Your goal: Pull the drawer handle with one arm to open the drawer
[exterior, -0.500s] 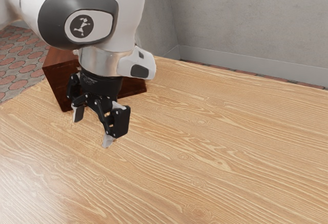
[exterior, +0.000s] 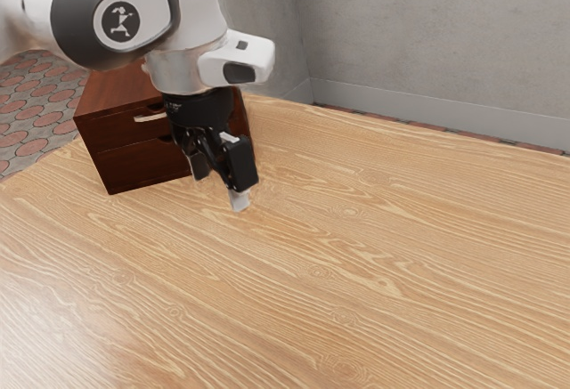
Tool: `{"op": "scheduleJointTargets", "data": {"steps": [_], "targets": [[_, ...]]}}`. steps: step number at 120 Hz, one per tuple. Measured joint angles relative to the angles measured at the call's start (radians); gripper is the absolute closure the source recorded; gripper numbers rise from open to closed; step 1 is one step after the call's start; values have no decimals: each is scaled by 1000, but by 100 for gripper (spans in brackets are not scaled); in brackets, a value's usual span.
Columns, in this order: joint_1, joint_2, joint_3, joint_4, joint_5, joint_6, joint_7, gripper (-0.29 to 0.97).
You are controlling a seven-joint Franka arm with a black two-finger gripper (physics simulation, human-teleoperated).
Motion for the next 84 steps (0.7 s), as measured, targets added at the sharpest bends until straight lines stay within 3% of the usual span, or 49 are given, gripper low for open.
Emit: {"op": "scheduleJointTargets", "data": {"steps": [35,50,74,84], "targets": [[152,17,26,-111,2,267,492,0],[189,117,45,15,-5,350,623,0],[269,175,82,40,-10,411,781,0],[324,254,86,105,-10,428,833,0]]}}
